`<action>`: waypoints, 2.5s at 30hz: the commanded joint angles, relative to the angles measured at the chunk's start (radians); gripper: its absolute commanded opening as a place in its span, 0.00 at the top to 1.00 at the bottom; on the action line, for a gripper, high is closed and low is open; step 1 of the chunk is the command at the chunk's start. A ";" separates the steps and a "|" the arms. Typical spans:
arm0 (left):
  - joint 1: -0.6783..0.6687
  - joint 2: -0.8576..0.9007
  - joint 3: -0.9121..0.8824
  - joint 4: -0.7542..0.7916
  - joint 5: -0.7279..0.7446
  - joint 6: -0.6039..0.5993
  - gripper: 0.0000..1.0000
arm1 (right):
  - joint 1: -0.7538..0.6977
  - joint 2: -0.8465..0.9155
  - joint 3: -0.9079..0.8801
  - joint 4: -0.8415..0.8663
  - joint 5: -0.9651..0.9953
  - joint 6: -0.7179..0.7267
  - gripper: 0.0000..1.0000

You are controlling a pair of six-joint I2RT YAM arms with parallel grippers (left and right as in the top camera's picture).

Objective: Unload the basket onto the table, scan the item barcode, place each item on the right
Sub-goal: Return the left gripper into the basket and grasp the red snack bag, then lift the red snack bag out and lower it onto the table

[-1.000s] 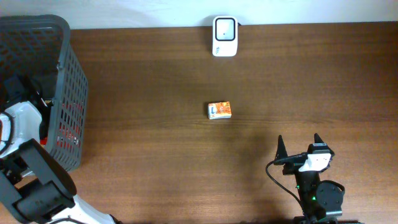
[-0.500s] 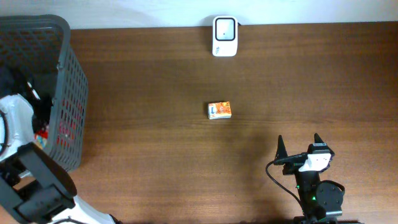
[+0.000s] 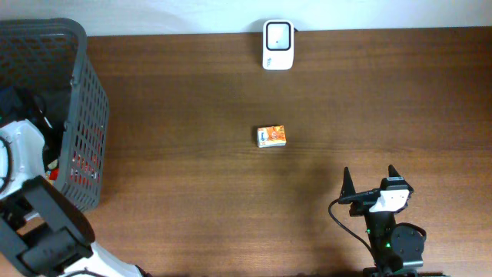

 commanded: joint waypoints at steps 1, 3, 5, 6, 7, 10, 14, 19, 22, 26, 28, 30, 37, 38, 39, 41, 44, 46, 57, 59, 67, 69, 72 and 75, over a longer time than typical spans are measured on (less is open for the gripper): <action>0.001 0.063 -0.010 -0.006 -0.106 0.006 0.01 | -0.006 -0.006 -0.005 -0.006 0.016 0.000 0.02; 0.003 0.098 -0.010 -0.015 -0.081 0.006 0.01 | -0.006 -0.006 -0.005 -0.006 0.016 0.000 0.02; 0.003 0.136 -0.010 -0.022 -0.017 0.007 0.01 | -0.006 -0.006 -0.005 -0.006 0.016 0.000 0.02; 0.003 0.146 -0.010 -0.022 0.004 0.013 0.01 | -0.006 -0.006 -0.005 -0.006 0.016 0.000 0.02; 0.003 0.153 -0.010 -0.022 0.024 0.018 0.04 | -0.006 -0.006 -0.005 -0.006 0.016 0.000 0.02; 0.003 0.159 -0.010 -0.020 0.042 0.026 0.43 | -0.006 -0.006 -0.005 -0.006 0.016 0.000 0.02; 0.003 0.159 -0.008 -0.021 0.045 0.032 0.78 | -0.006 -0.006 -0.005 -0.006 0.016 0.000 0.02; 0.003 0.157 0.009 -0.040 0.054 0.032 1.00 | -0.006 -0.006 -0.005 -0.006 0.016 0.000 0.02; 0.003 0.150 0.068 -0.085 0.072 0.032 1.00 | -0.006 -0.006 -0.005 -0.006 0.016 0.000 0.02; 0.002 0.106 0.180 -0.156 0.096 0.032 1.00 | -0.006 -0.006 -0.005 -0.006 0.016 0.000 0.02; 0.002 0.072 0.223 -0.175 0.125 0.033 1.00 | -0.006 -0.006 -0.005 -0.006 0.016 0.000 0.02; 0.002 0.012 0.259 -0.182 0.143 0.033 1.00 | -0.006 -0.006 -0.005 -0.006 0.016 0.000 0.02; 0.002 -0.150 0.267 -0.174 0.142 0.033 1.00 | -0.006 -0.006 -0.005 -0.006 0.016 0.000 0.02; 0.002 -0.161 0.267 -0.174 0.143 0.032 1.00 | -0.006 -0.006 -0.005 -0.006 0.016 0.000 0.02; 0.002 -0.171 0.267 -0.175 0.143 0.032 1.00 | -0.006 -0.006 -0.005 -0.006 0.016 0.000 0.02; 0.002 -0.199 0.267 -0.167 0.152 0.032 1.00 | -0.006 -0.006 -0.005 -0.006 0.016 0.000 0.02; 0.002 -0.253 0.276 -0.135 0.162 0.032 1.00 | -0.006 -0.006 -0.005 -0.006 0.016 0.000 0.02; 0.002 -0.318 0.302 -0.123 0.177 0.032 1.00 | -0.006 -0.006 -0.005 -0.006 0.016 0.000 0.02; 0.002 -0.644 0.324 -0.082 0.283 0.032 1.00 | -0.006 -0.006 -0.005 -0.006 0.016 0.000 0.02; 0.002 -0.681 0.324 -0.065 0.433 0.032 1.00 | -0.006 -0.006 -0.005 -0.006 0.016 0.000 0.02; -0.185 -0.645 0.319 -0.055 0.702 0.032 1.00 | -0.006 -0.006 -0.005 -0.006 0.016 0.000 0.02; -0.262 -0.612 0.319 -0.055 0.703 0.032 1.00 | -0.006 -0.006 -0.005 -0.006 0.016 0.000 0.02; -0.380 -0.546 0.319 -0.055 0.694 0.032 1.00 | -0.006 -0.006 -0.005 -0.006 0.016 0.000 0.02; -0.495 -0.461 0.319 -0.055 0.692 0.032 1.00 | -0.006 -0.006 -0.005 -0.006 0.016 0.000 0.02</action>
